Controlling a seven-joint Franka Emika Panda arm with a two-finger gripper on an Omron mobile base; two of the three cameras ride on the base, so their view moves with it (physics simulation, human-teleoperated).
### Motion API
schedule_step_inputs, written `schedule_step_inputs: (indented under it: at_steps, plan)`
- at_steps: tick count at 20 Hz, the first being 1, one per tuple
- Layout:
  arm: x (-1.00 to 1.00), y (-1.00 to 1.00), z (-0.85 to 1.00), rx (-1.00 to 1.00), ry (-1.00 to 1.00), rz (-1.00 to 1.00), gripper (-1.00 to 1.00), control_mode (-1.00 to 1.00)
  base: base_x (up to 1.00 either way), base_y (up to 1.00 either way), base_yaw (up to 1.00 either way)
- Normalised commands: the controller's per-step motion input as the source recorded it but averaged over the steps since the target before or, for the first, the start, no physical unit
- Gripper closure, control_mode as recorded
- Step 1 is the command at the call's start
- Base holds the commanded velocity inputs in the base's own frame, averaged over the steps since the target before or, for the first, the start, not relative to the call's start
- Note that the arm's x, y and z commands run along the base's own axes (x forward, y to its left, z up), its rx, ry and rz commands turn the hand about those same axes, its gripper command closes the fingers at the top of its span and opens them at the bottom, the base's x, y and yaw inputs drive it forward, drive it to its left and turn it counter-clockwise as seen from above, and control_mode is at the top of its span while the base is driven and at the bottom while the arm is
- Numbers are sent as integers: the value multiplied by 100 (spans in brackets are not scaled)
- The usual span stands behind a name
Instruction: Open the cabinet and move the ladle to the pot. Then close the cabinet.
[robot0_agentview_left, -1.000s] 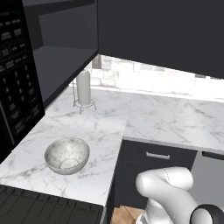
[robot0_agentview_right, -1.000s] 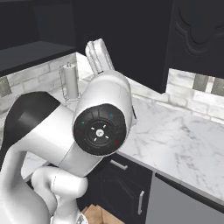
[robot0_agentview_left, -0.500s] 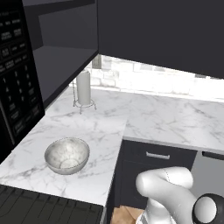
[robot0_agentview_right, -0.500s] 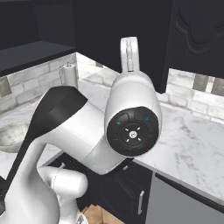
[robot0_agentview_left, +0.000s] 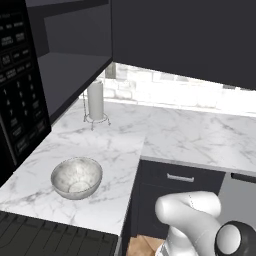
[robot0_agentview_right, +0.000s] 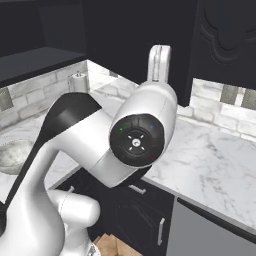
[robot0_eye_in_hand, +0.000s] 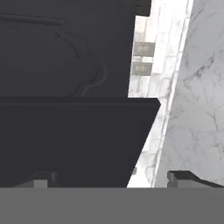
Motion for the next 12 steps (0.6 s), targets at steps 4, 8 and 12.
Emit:
schedule_step_inputs:
  at_steps: [4,8,12]
  plan:
    - [24,-23,-19,9,-3,-10,-100,-100,0,0,0]
    - [24,-28,-21,12,-3,0,-100,-100,0,0,0]
    - [36,-23,-11,4,0,0,-100,-100,0,0,0]
